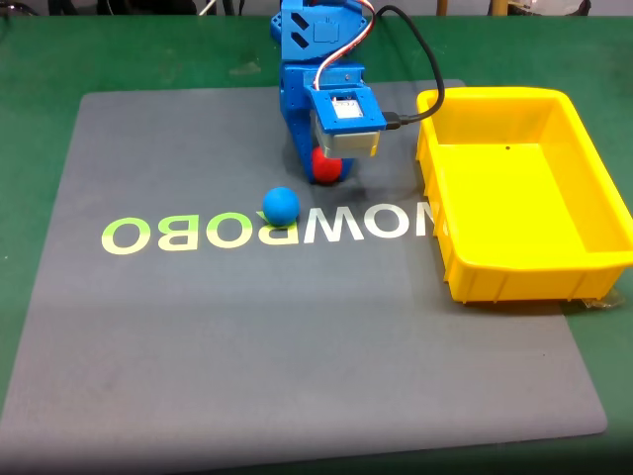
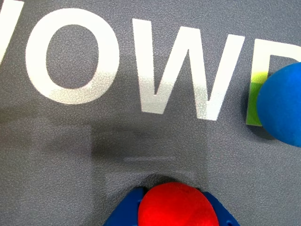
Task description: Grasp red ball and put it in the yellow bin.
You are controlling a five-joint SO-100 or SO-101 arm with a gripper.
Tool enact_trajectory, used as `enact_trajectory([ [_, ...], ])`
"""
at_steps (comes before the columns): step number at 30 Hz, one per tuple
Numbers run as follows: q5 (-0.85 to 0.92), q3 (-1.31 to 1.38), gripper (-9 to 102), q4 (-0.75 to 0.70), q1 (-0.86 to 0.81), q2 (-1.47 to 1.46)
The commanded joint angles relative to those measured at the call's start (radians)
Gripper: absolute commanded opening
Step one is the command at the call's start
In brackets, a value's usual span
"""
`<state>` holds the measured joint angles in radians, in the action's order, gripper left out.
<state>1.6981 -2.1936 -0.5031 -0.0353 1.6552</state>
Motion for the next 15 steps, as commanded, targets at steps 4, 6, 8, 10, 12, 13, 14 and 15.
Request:
enact_trajectory([
  [4,-0.008,0.046,0,0.012,-0.014,0.038],
  [6,-0.025,0.046,0,0.018,0.000,0.083],
  [8,-0.037,0.061,0,0.018,0.017,0.144],
  [10,-0.055,0.094,0,0.026,0.038,0.212],
  [12,-0.081,0.149,0,0.028,0.061,0.264],
  [13,-0.095,0.176,0,0.038,0.077,0.284],
  [14,-0.103,0.210,0,0.040,0.092,0.296],
  [15,-0.115,0.245,0,0.041,0.109,0.302],
])
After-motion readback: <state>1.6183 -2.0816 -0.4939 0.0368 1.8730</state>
